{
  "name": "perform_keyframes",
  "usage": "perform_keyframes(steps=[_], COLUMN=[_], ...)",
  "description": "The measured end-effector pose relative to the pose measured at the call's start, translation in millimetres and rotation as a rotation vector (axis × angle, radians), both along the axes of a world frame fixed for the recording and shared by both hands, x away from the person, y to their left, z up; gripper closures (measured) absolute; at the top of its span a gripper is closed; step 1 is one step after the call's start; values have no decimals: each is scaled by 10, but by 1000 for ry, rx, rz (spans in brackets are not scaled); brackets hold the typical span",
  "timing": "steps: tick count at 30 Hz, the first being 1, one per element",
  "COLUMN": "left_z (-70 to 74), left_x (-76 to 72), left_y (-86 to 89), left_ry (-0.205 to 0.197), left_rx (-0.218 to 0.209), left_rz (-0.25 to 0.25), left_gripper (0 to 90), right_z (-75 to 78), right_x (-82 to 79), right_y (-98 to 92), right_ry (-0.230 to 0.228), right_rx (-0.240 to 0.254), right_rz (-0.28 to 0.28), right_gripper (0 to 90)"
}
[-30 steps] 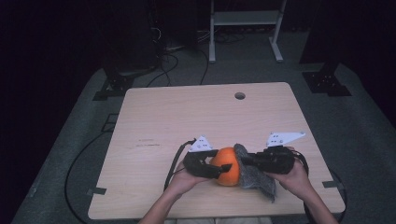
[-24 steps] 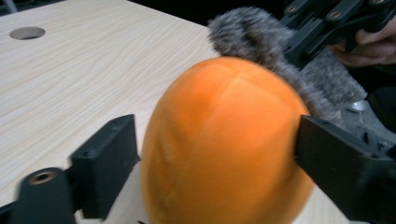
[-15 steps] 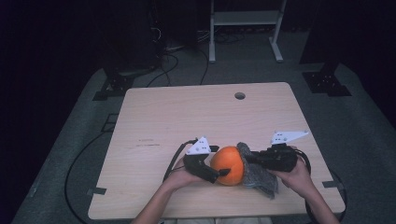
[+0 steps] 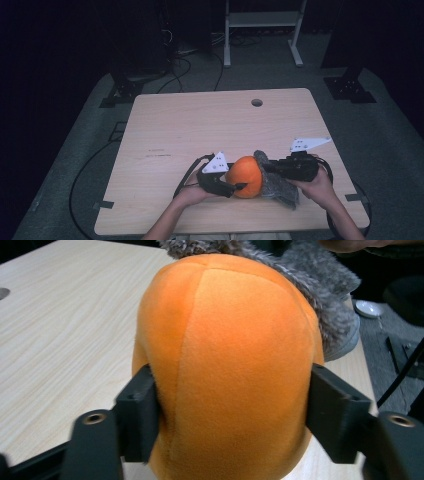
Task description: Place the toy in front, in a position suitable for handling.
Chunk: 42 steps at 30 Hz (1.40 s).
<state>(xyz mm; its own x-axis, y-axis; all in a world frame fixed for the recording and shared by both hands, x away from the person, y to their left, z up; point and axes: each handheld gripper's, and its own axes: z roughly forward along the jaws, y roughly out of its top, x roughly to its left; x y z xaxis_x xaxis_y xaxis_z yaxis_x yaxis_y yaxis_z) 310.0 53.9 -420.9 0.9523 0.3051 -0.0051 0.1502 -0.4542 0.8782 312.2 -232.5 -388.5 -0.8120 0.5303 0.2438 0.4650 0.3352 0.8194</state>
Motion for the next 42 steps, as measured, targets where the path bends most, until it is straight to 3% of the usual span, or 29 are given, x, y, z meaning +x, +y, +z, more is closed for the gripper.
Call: perform_keyframes(steps=[2, 6, 11, 16, 19, 23, 27, 30, 34, 37, 39, 42], left_z=[38, 133, 88, 51, 37, 7, 3, 19, 29, 34, 23, 2], left_x=[-19, -78, -71, -52, -46, -34, -27, -23, -41, -55, -71, -62], left_y=[1, 48, 88, 96, 93, 110, 95, 56, -50, -57, -21, 22], left_ry=[19, 14, 26, 51, 53, 75, 79, 79, 63, 53, 52, 59], left_rx=[-11, -12, 55, 42, 50, 17, 10, 19, 41, 51, 50, 29], left_rz=[1, 11, 52, 67, 76, 90, 89, 93, 83, 73, 59, 49], left_gripper=[355, 368, 378, 379, 378, 379, 374, 374, 374, 371, 336, 198], right_z=[86, 241, 235, 288, 295, 211, 85, 77, 228, 323, 291, 211], right_x=[-46, -120, -99, -210, -221, -174, -165, -193, -275, -267, -226, -184], right_y=[27, 106, 232, 507, 598, 440, 247, 182, 281, 426, 462, 428], right_ry=[-20, -66, -59, -99, -115, -90, -48, -45, -94, -138, -126, -83], right_rx=[-13, -51, -87, -94, -128, -115, -122, -137, -119, -145, -162, -134], right_rz=[9, 35, 56, 126, 142, 103, 59, 41, 87, 111, 118, 134], right_gripper=[789, 790, 790, 789, 788, 788, 787, 788, 786, 786, 786, 787])
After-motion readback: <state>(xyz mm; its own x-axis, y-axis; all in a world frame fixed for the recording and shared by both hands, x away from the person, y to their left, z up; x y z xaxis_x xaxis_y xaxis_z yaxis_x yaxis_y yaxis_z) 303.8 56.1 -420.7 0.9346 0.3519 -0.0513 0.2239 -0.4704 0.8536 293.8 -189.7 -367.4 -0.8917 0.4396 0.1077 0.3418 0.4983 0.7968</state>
